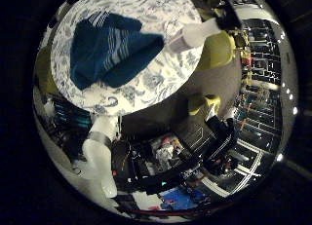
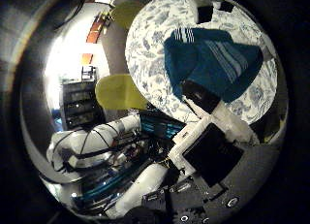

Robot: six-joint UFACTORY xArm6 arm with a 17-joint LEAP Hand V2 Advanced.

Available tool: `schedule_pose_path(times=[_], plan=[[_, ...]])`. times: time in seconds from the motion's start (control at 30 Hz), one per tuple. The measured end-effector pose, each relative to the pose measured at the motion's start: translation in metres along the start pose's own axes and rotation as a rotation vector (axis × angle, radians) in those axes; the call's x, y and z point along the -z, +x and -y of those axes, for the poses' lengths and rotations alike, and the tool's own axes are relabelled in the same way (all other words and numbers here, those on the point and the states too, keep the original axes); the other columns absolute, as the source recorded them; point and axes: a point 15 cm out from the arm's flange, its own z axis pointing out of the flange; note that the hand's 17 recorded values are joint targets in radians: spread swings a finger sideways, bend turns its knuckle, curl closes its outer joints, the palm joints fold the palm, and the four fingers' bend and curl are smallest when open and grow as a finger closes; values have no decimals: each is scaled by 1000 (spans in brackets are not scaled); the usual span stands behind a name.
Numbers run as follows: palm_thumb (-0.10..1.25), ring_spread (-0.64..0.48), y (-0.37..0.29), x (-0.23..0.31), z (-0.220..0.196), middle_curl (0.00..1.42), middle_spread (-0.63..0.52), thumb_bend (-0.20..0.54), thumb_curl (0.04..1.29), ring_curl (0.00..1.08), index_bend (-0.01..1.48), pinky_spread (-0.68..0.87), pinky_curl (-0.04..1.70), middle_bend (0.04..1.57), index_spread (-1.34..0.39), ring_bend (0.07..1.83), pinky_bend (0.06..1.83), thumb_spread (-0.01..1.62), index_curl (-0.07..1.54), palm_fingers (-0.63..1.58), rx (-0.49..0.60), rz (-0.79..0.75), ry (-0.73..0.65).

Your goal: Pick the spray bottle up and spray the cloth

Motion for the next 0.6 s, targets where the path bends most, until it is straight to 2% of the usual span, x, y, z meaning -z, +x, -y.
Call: schedule_pose_path(times=[0.17,0.4,0.6], plan=[[757,166,4,16,-4,424,-120,-22,351,190,314,388,184,415,-386,228,174,1139,461,518,-52,0,89],[726,69,61,16,-10,445,-193,-19,346,214,308,375,148,473,-414,311,189,1138,475,626,-281,1,215],[690,39,105,15,-25,453,-215,-24,343,215,289,372,134,484,-426,346,190,1143,479,661,-399,33,258]])
